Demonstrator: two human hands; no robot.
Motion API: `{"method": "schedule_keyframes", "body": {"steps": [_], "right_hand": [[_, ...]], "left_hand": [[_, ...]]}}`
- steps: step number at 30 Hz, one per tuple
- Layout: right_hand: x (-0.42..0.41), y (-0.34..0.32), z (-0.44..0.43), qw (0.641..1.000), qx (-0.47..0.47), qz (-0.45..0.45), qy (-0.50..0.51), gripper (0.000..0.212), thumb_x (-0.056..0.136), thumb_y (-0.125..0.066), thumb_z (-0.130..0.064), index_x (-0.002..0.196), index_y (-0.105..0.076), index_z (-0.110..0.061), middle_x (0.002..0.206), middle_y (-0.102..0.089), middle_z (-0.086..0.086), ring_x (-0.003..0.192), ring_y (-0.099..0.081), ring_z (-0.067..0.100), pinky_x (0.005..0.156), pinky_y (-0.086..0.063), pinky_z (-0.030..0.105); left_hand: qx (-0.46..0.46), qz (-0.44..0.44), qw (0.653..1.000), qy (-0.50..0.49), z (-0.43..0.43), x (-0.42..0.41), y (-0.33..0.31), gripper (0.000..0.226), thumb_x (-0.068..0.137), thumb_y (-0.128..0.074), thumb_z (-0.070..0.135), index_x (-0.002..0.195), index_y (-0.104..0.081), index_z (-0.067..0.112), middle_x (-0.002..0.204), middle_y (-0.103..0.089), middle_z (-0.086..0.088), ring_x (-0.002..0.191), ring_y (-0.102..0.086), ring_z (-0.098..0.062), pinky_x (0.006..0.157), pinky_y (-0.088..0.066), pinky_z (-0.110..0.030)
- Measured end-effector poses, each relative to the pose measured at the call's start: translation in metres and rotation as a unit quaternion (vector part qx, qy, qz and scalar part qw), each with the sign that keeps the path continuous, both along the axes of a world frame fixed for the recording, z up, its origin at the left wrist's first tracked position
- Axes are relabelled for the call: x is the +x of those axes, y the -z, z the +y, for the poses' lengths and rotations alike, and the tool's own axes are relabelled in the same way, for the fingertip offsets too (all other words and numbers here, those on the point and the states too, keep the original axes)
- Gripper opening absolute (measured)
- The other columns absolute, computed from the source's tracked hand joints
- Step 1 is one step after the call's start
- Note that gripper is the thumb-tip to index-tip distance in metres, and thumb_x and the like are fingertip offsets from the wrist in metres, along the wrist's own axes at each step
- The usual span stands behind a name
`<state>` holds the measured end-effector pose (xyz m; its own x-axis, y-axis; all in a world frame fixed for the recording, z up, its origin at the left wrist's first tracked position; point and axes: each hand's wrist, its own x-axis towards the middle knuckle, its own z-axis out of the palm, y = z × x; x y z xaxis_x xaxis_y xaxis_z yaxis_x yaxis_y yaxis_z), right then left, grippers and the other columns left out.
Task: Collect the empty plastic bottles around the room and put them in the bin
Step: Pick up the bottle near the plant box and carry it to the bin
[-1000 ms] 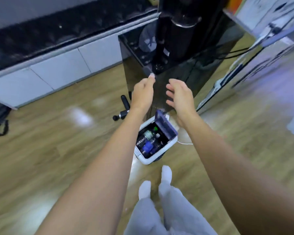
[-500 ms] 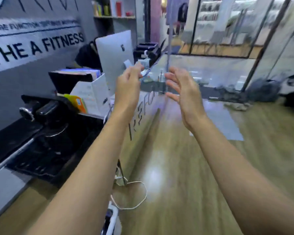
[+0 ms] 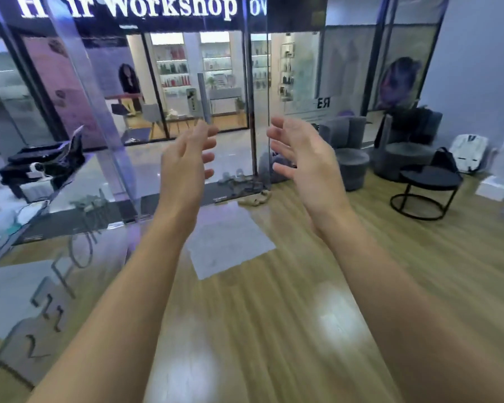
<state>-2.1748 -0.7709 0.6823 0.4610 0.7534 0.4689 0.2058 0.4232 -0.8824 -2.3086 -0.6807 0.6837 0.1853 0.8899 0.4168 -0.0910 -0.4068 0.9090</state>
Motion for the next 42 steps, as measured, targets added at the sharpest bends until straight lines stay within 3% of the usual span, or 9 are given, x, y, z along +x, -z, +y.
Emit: {"method": "schedule_keyframes", "body": {"steps": [3, 9, 15, 19, 23, 26, 32, 42], "right_hand": [[0.061, 0.006, 0.009, 0.999, 0.004, -0.006, 0.05, 0.042, 0.1, -0.04, -0.044, 0.131, -0.059, -0.024, 0.127, -0.064, -0.009, 0.118, -0.059, 0.003, 0.098, -0.05, 0.031], [0.178, 0.022, 0.063, 0.993, -0.013, -0.004, 0.118, 0.034, 0.101, -0.04, -0.043, 0.125, -0.06, -0.028, 0.121, -0.065, -0.009, 0.117, -0.06, 0.006, 0.101, -0.051, 0.038], [0.277, 0.017, 0.12, 0.981, -0.05, -0.038, 0.182, 0.026, 0.103, -0.04, -0.038, 0.117, -0.061, -0.033, 0.118, -0.065, -0.014, 0.116, -0.059, 0.004, 0.101, -0.05, 0.037], [0.352, 0.015, 0.144, 0.974, -0.065, -0.036, 0.212, 0.029, 0.105, -0.039, -0.036, 0.126, -0.057, -0.029, 0.122, -0.063, -0.015, 0.118, -0.057, 0.0, 0.1, -0.049, 0.031], [0.441, 0.026, 0.167, 0.967, -0.056, -0.026, 0.246, 0.027, 0.102, -0.039, -0.039, 0.12, -0.059, -0.035, 0.122, -0.064, -0.013, 0.117, -0.058, 0.002, 0.102, -0.05, 0.036], [0.512, 0.032, 0.187, 0.968, -0.049, -0.023, 0.245, 0.023, 0.104, -0.038, -0.038, 0.111, -0.06, -0.041, 0.116, -0.066, -0.014, 0.116, -0.059, 0.003, 0.104, -0.049, 0.041], [0.653, 0.021, 0.241, 0.968, -0.043, -0.021, 0.247, 0.03, 0.092, -0.038, -0.049, 0.112, -0.059, -0.041, 0.115, -0.067, -0.013, 0.116, -0.06, 0.005, 0.101, -0.05, 0.038], [0.856, 0.038, 0.382, 0.966, -0.057, -0.01, 0.251, 0.029, 0.104, -0.038, -0.04, 0.123, -0.059, -0.034, 0.121, -0.065, -0.013, 0.118, -0.058, 0.004, 0.103, -0.049, 0.04]], "left_hand": [[0.005, 0.004, 0.999, 0.05, 0.021, 0.067, 0.002, 0.032, 0.101, -0.041, 0.045, 0.101, -0.069, 0.029, 0.107, -0.066, 0.005, 0.103, -0.062, -0.018, 0.093, -0.052, -0.041], [0.012, 0.013, 0.994, 0.108, 0.094, 0.188, 0.019, 0.034, 0.102, -0.041, 0.043, 0.102, -0.069, 0.025, 0.11, -0.067, 0.001, 0.103, -0.063, -0.018, 0.092, -0.053, -0.042], [-0.017, -0.008, 0.983, 0.184, 0.169, 0.315, 0.015, 0.029, 0.097, -0.045, 0.044, 0.094, -0.069, 0.028, 0.099, -0.064, 0.003, 0.089, -0.058, -0.013, 0.079, -0.05, -0.032], [-0.032, -0.009, 0.972, 0.231, 0.204, 0.409, 0.021, 0.028, 0.096, -0.046, 0.046, 0.09, -0.07, 0.032, 0.1, -0.065, 0.005, 0.092, -0.06, -0.013, 0.082, -0.051, -0.034], [-0.031, 0.001, 0.962, 0.273, 0.235, 0.506, 0.031, 0.027, 0.095, -0.046, 0.046, 0.093, -0.07, 0.033, 0.102, -0.065, 0.005, 0.094, -0.061, -0.014, 0.088, -0.052, -0.038], [-0.029, 0.001, 0.962, 0.273, 0.258, 0.576, 0.036, 0.028, 0.098, -0.045, 0.044, 0.096, -0.07, 0.03, 0.102, -0.065, 0.004, 0.092, -0.06, -0.013, 0.09, -0.052, -0.039], [-0.015, 0.006, 0.962, 0.273, 0.313, 0.712, 0.019, 0.03, 0.093, -0.046, 0.047, 0.096, -0.07, 0.029, 0.104, -0.066, 0.001, 0.092, -0.059, -0.015, 0.087, -0.053, -0.04], [-0.014, 0.001, 0.963, 0.271, 0.456, 0.921, 0.036, 0.027, 0.098, -0.046, 0.042, 0.091, -0.07, 0.033, 0.1, -0.066, 0.002, 0.092, -0.061, -0.014, 0.087, -0.054, -0.038]]}}
